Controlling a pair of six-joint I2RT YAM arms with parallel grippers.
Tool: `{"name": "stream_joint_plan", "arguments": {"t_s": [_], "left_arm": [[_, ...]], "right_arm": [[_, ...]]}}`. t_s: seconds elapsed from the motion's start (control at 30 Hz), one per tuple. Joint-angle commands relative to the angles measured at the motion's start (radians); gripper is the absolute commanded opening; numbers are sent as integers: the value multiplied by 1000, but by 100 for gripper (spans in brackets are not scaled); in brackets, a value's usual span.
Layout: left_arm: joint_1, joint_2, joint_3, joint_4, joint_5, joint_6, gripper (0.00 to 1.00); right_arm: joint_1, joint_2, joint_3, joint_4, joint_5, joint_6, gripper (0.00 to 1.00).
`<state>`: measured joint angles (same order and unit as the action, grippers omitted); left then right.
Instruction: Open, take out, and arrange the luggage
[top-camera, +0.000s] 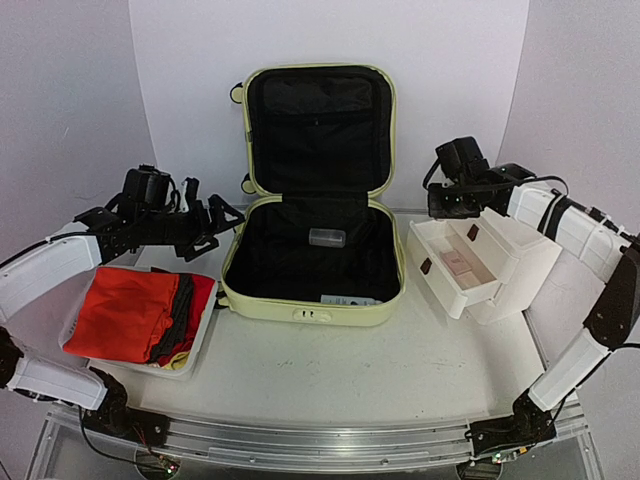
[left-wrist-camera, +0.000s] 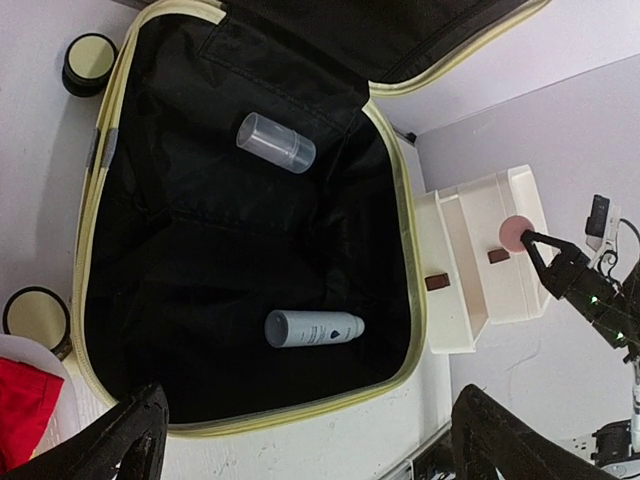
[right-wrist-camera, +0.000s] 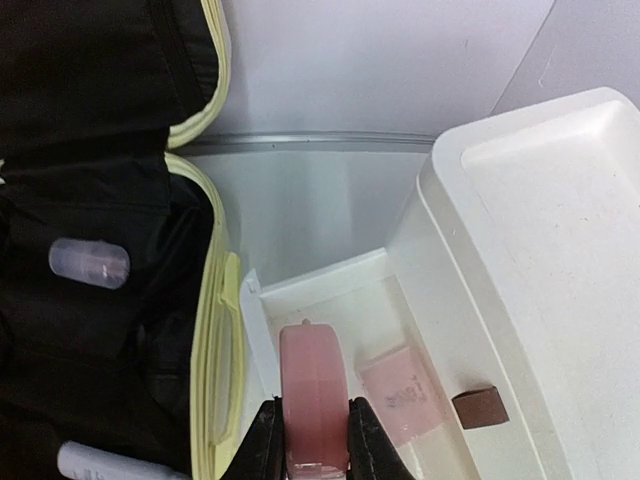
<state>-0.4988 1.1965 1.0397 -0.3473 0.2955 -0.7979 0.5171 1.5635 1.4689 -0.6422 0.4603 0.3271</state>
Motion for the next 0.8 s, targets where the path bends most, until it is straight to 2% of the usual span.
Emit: {"name": "stream_joint_plan", "arguments": {"t_s": [0.0, 0.1, 0.2, 0.23, 0.3, 0.43, 0.53, 0.63, 0.73, 0.77], "left_arm": [[0, 95, 79, 44, 87, 65, 100], [-6, 182, 131, 47, 179, 116, 100], [-35, 248, 170, 50, 192, 164, 99], [-45, 265, 182, 50, 186, 178, 99], [-57, 303, 206, 50, 189, 190, 99], [-74, 384, 262, 50, 232, 201, 99], [-109, 409, 280, 50, 216, 210, 99], [-122, 409, 275, 50, 201, 210, 99], [-122, 396, 259, 51, 198, 208, 98], [-122, 389, 255, 51, 197, 210, 98]], "right_arm": [[5, 25, -8, -117, -7, -113, 17], [5, 30, -24, -162, 6, -136, 19], [5, 18, -48, -178, 11, -164, 26], [5, 22, -51, -182, 18, -169, 33], [5, 37, -36, -206, 32, -175, 52], [5, 53, 13, -257, 85, -146, 57], [5, 38, 25, -281, 39, -128, 57], [22, 16, 10, -286, -143, -180, 50], [59, 14, -4, -284, -274, -210, 30], [64, 23, -4, -286, -316, -216, 19]]}}
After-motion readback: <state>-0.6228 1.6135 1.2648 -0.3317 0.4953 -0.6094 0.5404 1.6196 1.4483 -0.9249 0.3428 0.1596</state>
